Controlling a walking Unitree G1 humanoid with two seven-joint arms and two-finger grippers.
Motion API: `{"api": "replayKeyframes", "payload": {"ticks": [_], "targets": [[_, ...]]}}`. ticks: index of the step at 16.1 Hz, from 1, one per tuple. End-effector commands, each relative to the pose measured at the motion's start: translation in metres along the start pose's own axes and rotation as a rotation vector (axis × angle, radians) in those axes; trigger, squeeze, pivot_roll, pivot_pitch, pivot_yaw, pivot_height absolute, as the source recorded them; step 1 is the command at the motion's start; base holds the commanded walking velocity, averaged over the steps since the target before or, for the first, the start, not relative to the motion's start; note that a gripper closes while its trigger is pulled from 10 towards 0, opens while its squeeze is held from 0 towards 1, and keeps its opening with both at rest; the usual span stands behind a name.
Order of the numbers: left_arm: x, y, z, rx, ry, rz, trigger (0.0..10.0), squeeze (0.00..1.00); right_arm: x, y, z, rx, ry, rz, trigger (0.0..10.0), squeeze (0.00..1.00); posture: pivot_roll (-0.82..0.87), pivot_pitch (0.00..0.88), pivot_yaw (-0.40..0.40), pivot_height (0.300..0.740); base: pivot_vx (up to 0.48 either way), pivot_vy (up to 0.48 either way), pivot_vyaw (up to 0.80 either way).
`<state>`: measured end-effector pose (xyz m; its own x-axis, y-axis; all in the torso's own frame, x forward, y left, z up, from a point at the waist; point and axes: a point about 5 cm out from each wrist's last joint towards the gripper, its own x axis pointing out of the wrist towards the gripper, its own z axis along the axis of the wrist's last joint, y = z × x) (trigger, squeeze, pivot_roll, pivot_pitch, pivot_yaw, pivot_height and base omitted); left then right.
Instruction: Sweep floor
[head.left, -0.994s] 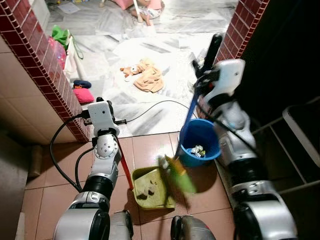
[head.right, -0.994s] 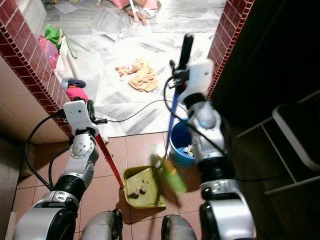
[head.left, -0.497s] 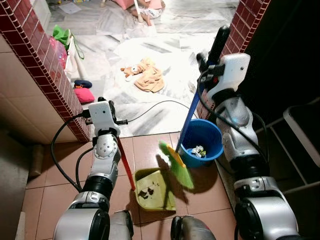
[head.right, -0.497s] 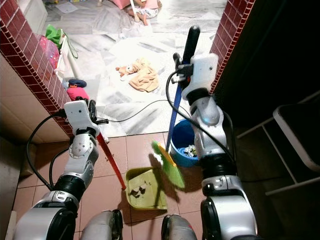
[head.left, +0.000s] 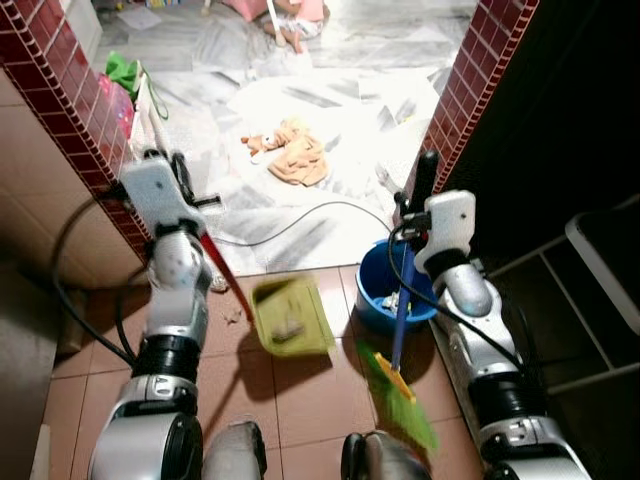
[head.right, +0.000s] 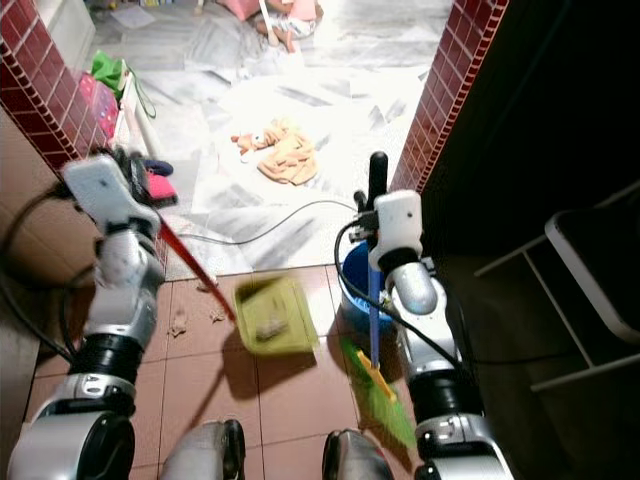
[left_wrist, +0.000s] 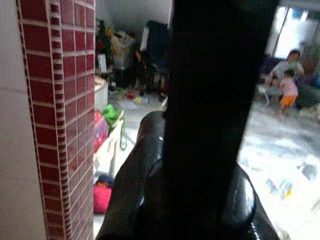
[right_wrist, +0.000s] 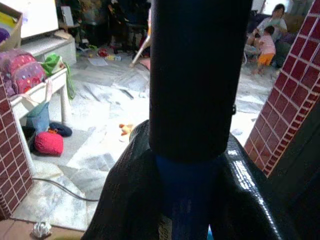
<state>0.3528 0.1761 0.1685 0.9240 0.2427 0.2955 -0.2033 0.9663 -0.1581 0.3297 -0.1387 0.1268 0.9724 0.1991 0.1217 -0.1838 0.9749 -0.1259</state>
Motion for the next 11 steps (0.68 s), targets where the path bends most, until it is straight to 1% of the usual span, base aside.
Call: {"api": "replayKeyframes", "payload": {"ticks": [1,2,3,4,6,8,11], "targets": [[0.009,-0.009,0.017,-0.055,-0.028,-0.067,10.0,0.00,-0.004,0.004,-0.014,0.007,0.076,-0.015,10.0,0.00,-0.05,0.063,-0.034,0.740,0.000,0.000,0.00],[0.011,-0.008,0.021,-0.014,-0.056,-0.078,10.0,0.00,-0.004,0.008,-0.015,-0.017,0.081,-0.010,10.0,0.00,-0.05,0.057,-0.030,0.740,0.000,0.000,0.00],[0.015,-0.009,0.027,-0.020,-0.067,-0.079,10.0,0.00,-0.005,0.012,-0.018,-0.011,0.094,-0.019,10.0,0.00,-0.04,0.051,-0.018,0.740,0.000,0.000,0.00],[0.018,-0.010,0.034,-0.059,-0.073,-0.076,10.0,0.00,-0.006,0.014,-0.021,0.018,0.116,-0.034,10.0,0.00,-0.04,0.044,-0.006,0.740,0.000,0.000,0.00],[0.022,-0.009,0.045,-0.055,-0.090,-0.059,10.0,0.00,-0.010,0.017,-0.027,0.025,0.132,-0.039,10.0,0.00,-0.04,0.040,0.010,0.740,0.000,0.000,-0.69],[0.026,-0.007,0.058,-0.048,-0.118,-0.049,10.0,0.00,-0.013,0.016,-0.030,0.032,0.144,-0.051,10.0,0.00,-0.04,0.032,0.025,0.740,0.000,0.000,-0.80],[0.030,-0.001,0.070,-0.003,-0.157,0.002,10.0,0.00,-0.013,0.012,-0.031,0.031,0.154,-0.062,10.0,0.00,-0.04,0.031,0.027,0.740,0.000,0.000,-0.80]]}}
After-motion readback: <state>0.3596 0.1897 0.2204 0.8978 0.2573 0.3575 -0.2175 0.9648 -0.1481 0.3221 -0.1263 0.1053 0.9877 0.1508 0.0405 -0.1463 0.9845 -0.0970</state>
